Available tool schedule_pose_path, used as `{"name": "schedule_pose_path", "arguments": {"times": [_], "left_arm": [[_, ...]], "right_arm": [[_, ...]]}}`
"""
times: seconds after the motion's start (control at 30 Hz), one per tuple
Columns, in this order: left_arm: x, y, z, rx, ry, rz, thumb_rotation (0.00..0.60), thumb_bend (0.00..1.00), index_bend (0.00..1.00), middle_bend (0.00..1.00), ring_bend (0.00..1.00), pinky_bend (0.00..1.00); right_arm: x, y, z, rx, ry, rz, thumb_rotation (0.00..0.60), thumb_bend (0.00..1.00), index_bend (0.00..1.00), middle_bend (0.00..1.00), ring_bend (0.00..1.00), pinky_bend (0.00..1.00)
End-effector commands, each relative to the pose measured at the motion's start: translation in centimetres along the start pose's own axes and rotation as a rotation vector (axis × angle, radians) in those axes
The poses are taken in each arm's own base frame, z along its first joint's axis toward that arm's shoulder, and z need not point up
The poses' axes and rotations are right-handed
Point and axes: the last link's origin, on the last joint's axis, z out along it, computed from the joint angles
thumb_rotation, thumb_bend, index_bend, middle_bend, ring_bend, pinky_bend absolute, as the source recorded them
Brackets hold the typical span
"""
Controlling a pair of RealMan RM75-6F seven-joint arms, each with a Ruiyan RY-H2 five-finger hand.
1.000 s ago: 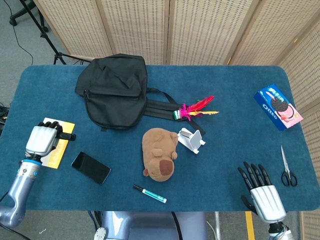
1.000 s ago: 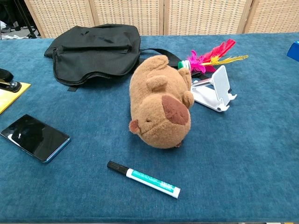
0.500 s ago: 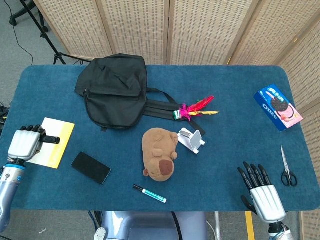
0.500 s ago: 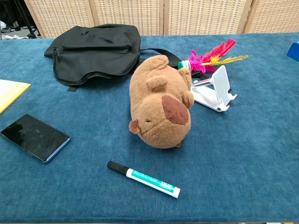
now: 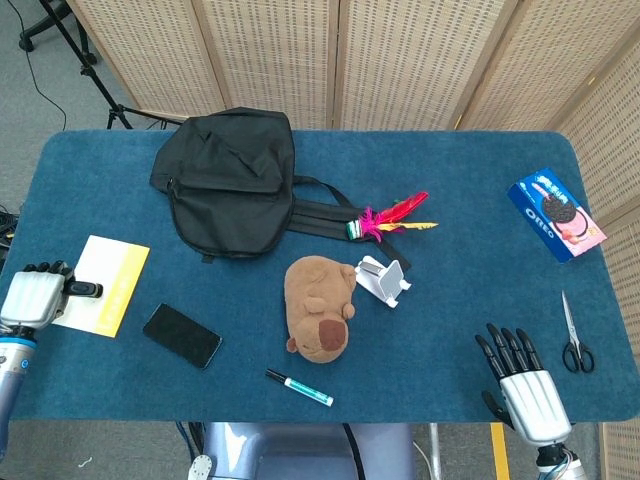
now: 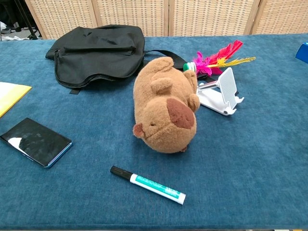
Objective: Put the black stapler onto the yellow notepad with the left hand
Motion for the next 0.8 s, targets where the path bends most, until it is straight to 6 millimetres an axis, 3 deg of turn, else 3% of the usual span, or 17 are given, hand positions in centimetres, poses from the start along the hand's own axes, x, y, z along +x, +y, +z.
{"name": "schedule_pose_path", "arguments": {"times": [0.03, 0.27, 0.57, 0.8], "left_arm": [[-0.4, 0.3, 0.0, -0.004, -0.007, -0.002, 0.600, 0.49, 0.75, 0.39, 0.35, 0.41], [-1.1, 1.4, 0.0, -0.021, -0.005, -0.014, 0.600, 0.49, 0.75, 0.39, 0.35, 0.41], [-1.3, 1.4, 0.1, -0.017, -0.006, -0.018, 0.600, 0.46, 0.75, 0.38, 0.35, 0.41], [-1.4, 1.1, 0.1, -0.011, -0.035, -0.019, 0.600, 0.42, 0.65, 0.32, 0.35, 0.41]], "right_arm": [[0.0, 0.0, 0.0, 0.000, 0.001, -0.001, 0.600, 0.34, 0.07, 0.00, 0.00, 0.00], [0.0, 0.1, 0.0, -0.002, 0.003, -0.001, 0.600, 0.34, 0.07, 0.00, 0.00, 0.00], [0.0, 0.1, 0.0, -0.002, 0.005, -0.003, 0.600, 0.34, 0.07, 0.00, 0.00, 0.00], [0.0, 0.1, 0.0, -0.003, 0.008, -0.003, 0.600, 0.34, 0.07, 0.00, 0.00, 0.00]]}}
